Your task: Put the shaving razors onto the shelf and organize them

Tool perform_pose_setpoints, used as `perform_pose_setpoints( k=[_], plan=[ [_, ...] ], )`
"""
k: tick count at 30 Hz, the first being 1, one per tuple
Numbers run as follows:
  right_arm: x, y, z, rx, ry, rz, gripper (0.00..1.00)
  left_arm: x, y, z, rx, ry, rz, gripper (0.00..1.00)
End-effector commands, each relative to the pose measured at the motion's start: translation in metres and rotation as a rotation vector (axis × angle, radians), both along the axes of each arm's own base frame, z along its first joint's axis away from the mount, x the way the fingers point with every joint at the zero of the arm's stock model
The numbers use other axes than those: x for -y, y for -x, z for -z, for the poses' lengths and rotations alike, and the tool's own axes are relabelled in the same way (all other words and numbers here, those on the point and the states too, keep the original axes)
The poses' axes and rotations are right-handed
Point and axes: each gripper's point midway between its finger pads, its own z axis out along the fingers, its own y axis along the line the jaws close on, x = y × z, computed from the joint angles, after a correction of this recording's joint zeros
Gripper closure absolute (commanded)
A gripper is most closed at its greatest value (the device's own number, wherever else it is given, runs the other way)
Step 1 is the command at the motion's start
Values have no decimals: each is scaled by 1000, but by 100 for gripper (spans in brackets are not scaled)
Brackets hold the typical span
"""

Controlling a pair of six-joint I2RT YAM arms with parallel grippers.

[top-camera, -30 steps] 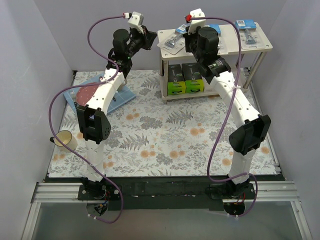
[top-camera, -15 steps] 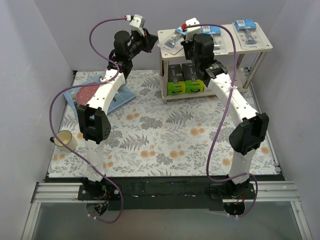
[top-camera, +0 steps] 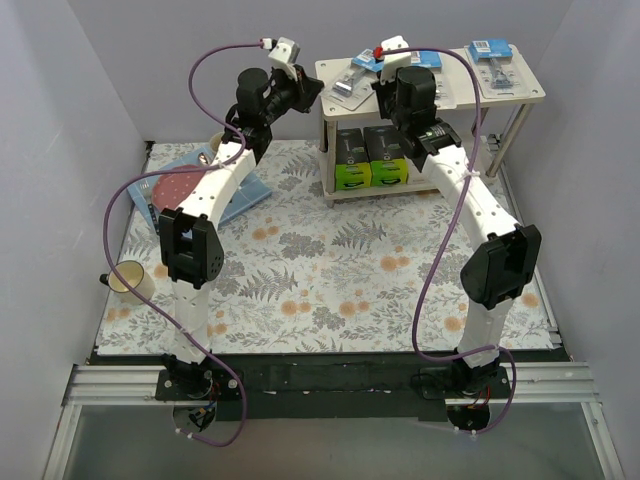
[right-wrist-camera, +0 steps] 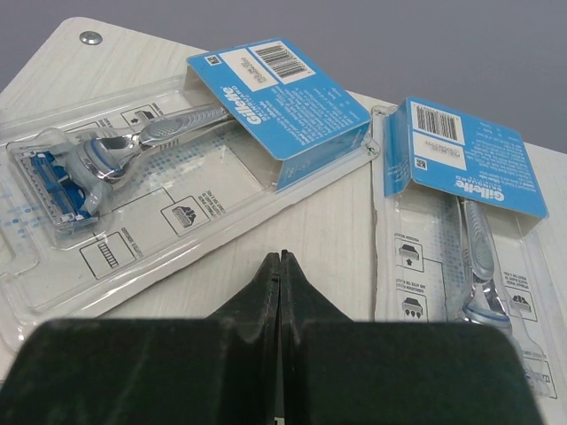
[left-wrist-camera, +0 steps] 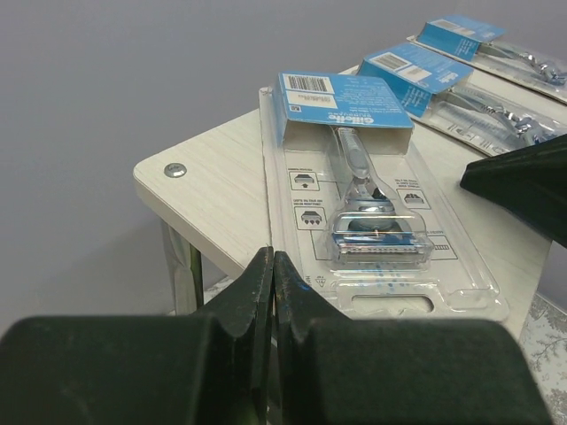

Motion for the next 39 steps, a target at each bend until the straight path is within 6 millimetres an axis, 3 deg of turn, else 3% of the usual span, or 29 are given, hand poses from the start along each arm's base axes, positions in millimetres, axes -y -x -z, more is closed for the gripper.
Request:
perform_pose_setpoints(
  k=[1,7,21,39],
  plan=[
    [3,-1,-20,45,-24,-14,99,11,21,-2,-17,-14,51,100],
    [-10,-10,-12,30,-37,-55,99,24,46,-15,-13,-3,97,100],
    [-30,-26,6,-4,-64,-115,99,51,94,-17,-48,1,171,98],
    [-46,-41,16,-4,-80,-160,99,67,108,-14,-50,-17,177,95]
  ],
)
